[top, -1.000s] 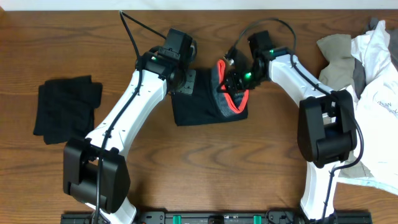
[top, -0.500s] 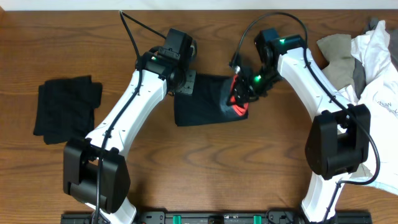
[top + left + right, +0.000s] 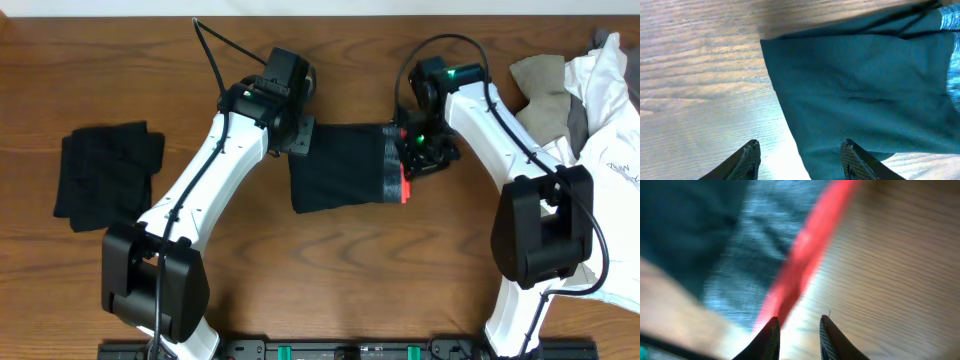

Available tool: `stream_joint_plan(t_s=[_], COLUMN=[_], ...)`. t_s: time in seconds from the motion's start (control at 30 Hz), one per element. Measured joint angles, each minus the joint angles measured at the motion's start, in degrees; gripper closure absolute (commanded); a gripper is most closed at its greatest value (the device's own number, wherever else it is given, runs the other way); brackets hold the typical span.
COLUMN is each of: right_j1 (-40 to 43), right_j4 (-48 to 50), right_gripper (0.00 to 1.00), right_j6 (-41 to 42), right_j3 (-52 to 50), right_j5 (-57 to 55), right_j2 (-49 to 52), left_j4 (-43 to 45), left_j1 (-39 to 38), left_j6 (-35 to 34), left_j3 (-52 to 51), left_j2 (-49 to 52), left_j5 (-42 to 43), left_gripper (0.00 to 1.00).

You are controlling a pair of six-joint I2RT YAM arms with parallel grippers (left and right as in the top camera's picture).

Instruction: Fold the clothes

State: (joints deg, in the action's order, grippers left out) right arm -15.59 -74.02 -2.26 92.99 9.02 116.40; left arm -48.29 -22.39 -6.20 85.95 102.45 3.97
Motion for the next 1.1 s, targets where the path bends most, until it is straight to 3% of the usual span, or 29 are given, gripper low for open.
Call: stream_joint_plan(t_s=[0.2,0.33,0.53,0.93,1.1], right_j1=[0.0,0.0,0.0,0.0,0.0], right_j4=[3.4,5.3,10.5,19.7,22.8], right_gripper=[0.72,0.59,0.51,0.41,0.45], right_j6=[5.6,6.5,6.4,5.5,3.6], right_j3=[-0.8,-0.8,-0.9,-0.9,-0.9], right_j5=[-7.1,-7.1,-5.5,-4.6,-2.3], right_j2=[0.0,0.0,0.0,4.1,6.4], left_j4=[-2.9,-4.2,-4.2,-4.2,-4.2], left_j1=[0.0,0.0,0.0,0.0,0.0], left_j6=[0.0,0.0,0.0,0.0,0.0], left_j3=[0.0,0.0,0.0,0.0,0.0], left_j2=[0.0,0.0,0.0,0.0,0.0], left_j5=[0.2,0.2,0.2,0.2,0.2], left_gripper=[0.46,0.46,0.46,0.46,0.46])
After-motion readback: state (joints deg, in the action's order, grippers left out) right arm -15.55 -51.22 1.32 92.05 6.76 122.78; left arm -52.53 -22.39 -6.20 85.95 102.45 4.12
